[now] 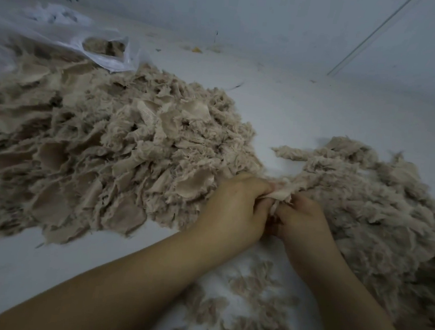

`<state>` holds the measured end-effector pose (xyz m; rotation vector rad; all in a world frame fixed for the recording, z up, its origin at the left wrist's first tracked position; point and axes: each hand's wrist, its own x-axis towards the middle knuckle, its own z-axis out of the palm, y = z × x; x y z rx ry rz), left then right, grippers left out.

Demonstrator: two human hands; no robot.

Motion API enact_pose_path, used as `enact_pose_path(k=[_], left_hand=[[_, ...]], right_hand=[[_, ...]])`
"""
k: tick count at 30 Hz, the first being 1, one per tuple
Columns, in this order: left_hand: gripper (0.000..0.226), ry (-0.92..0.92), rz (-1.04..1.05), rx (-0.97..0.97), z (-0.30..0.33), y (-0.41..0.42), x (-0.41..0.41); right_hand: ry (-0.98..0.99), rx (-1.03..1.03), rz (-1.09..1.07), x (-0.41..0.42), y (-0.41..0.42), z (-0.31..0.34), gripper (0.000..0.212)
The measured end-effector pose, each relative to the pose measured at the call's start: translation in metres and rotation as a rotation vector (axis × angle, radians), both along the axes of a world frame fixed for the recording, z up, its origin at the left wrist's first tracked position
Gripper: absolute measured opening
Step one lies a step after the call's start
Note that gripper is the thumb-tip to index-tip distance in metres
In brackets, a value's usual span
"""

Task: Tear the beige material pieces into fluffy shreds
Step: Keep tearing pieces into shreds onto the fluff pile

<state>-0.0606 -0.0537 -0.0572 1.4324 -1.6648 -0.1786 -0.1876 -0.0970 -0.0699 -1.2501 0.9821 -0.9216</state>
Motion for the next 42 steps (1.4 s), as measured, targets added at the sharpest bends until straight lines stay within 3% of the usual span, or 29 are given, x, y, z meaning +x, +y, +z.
enact_pose_path(k=[4, 9, 12, 14, 17, 21, 26, 32, 36, 39, 42], left_hand=[[0.017, 0.036, 0.016, 0.049, -0.006, 0.001, 0.004], [0.025, -0.034, 0.063, -0.070, -0.006, 0.002, 0.005], [0.027, -0.081, 0.060, -0.027, -0.007, 0.003, 0.005], [0.025, -0.015, 0.111, -0.030, -0.009, 0.002, 0.008], [0.021, 0.172, 0.168, -0.019, -0.009, 0.001, 0.015], [0.017, 0.274, 0.138, -0.027, -0.010, 0.003, 0.016], [0.017, 0.516, 0.112, -0.049, -0.005, 0.006, 0.019], [0.023, 0.542, 0.003, 0.335, -0.005, 0.009, 0.007], [0.016, 0.708, -0.063, 0.266, -0.003, 0.008, 0.009], [0.017, 0.572, -0.241, 0.461, 0.001, 0.010, 0.023], [0.009, 0.273, -0.699, 0.898, 0.014, 0.016, 0.043]], right_hand=[[-0.108, 0.079, -0.066, 0.002, 0.000, 0.002, 0.024], [-0.069, -0.004, -0.033, 0.002, 0.005, 0.007, 0.062], [-0.026, -0.096, -0.033, 0.002, 0.007, 0.005, 0.035], [-0.034, -0.102, -0.054, 0.001, 0.006, 0.004, 0.023], [-0.087, -0.059, -0.067, 0.000, 0.005, 0.005, 0.032], [-0.082, -0.058, -0.098, 0.002, 0.006, 0.005, 0.036], [-0.175, 0.052, -0.147, 0.001, 0.002, 0.006, 0.024], [-0.146, 0.002, -0.094, 0.000, 0.001, 0.001, 0.017], [-0.154, -0.012, -0.140, -0.003, -0.001, -0.001, 0.019], [-0.219, 0.002, -0.200, -0.003, -0.003, 0.000, 0.019], [-0.237, 0.031, -0.232, -0.001, -0.003, 0.001, 0.016]])
